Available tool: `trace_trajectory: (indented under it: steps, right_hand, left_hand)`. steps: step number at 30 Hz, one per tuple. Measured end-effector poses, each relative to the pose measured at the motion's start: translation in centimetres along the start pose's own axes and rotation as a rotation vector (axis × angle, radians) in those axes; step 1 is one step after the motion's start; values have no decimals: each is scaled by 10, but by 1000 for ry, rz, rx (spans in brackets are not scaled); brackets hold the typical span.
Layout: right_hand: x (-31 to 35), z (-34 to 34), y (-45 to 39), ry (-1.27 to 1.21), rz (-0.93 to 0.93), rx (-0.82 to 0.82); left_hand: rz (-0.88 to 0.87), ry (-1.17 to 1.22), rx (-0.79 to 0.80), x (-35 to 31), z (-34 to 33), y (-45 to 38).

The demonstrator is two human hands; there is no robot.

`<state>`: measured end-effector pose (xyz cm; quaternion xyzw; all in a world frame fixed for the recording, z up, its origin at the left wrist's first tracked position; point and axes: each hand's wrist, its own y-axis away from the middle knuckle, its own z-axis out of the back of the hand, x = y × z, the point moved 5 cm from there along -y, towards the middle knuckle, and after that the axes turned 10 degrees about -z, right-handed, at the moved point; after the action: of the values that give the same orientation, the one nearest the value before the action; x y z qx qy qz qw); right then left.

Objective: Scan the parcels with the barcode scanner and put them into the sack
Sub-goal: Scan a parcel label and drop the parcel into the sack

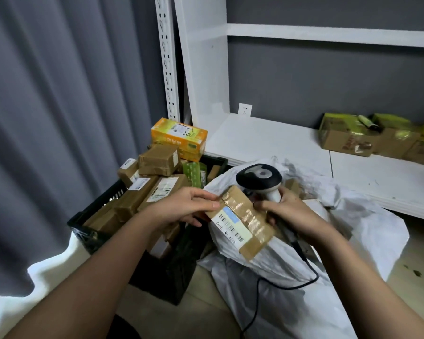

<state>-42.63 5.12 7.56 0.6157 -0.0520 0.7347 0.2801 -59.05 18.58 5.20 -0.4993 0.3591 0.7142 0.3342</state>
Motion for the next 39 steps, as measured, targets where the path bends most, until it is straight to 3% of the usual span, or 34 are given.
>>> trace_trajectory:
  steps: [4,8,11,18,39]
  right_hand:
    - [5,18,2,-250,120,-278]
    - [9,9,8,-423,165,-135]
    - [8,-10,15,-336,155,-29]
    - [4,-31,16,-170,156,15]
    - [4,-28,21,-39,160,-41]
  left_hand:
    - [39,274,-286,12,18,-2]
    - [-42,595,-544,18,28,-4]
    - [-92,706,-634,19,33,-6]
    - [-138,705,-716,13,48,-11]
    - [-113,714,-732,24,55,-13]
